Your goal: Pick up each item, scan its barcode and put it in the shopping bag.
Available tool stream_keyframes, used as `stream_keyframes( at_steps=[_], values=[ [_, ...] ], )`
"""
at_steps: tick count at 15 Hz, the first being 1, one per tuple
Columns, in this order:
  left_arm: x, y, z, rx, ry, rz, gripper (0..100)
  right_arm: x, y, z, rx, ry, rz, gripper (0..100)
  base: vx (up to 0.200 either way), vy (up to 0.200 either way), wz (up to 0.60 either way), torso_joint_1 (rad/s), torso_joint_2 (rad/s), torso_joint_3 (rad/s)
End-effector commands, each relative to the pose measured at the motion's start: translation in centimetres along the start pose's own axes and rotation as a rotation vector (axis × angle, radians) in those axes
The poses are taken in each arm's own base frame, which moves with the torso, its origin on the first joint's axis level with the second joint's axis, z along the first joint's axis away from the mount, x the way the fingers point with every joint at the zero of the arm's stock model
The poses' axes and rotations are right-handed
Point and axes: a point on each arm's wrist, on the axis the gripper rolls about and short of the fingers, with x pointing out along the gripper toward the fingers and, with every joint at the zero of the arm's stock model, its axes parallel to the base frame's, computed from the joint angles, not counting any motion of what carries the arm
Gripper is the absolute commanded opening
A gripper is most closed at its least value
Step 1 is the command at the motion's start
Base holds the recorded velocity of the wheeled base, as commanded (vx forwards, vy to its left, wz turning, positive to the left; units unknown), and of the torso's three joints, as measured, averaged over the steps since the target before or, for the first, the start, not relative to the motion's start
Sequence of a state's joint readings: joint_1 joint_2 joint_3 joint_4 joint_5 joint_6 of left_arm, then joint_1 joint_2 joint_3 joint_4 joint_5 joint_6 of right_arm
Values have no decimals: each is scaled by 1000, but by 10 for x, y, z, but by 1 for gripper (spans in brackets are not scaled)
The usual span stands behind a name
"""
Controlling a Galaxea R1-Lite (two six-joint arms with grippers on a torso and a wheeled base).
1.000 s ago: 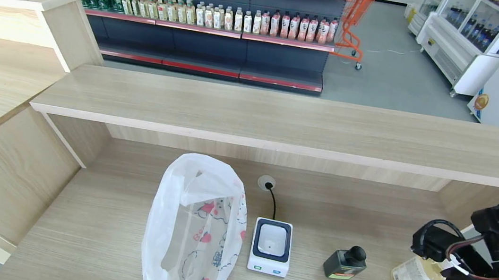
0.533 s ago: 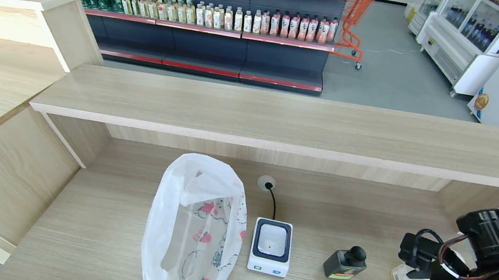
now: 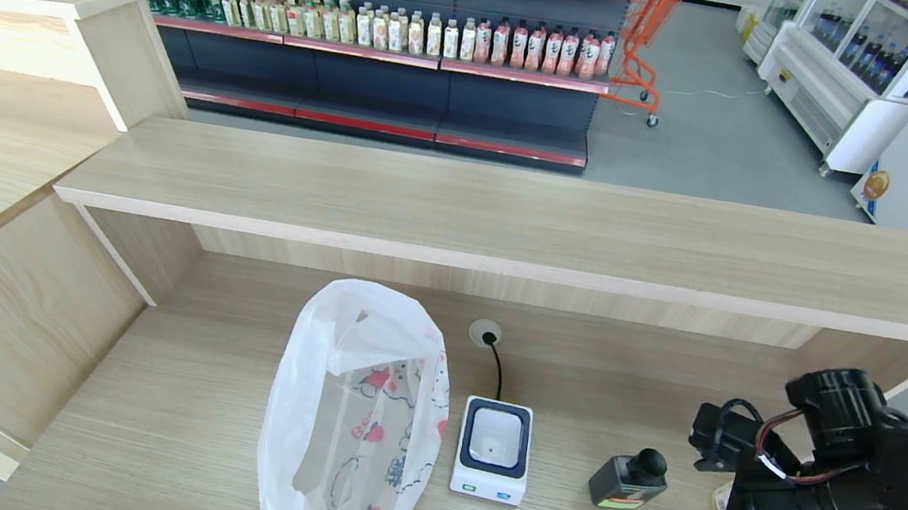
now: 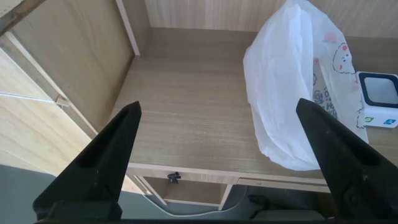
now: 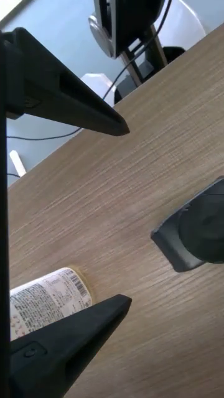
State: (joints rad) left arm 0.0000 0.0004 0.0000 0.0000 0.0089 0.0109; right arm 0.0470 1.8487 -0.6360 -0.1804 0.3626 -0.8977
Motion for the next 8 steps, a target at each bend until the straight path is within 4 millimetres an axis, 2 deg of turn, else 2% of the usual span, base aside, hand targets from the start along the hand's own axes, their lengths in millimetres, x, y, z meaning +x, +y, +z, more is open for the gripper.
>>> stream_keyframes(
  at_steps=[1, 8],
  values=[
    [0, 0, 0, 1, 0, 0, 100, 12, -4, 5, -16, -6, 24, 100, 0, 0, 0, 0, 0, 0],
    [0, 0, 0, 1, 0, 0, 100, 40, -8, 13, -69, -1, 73, 100, 0, 0, 0, 0, 0, 0]
  ],
)
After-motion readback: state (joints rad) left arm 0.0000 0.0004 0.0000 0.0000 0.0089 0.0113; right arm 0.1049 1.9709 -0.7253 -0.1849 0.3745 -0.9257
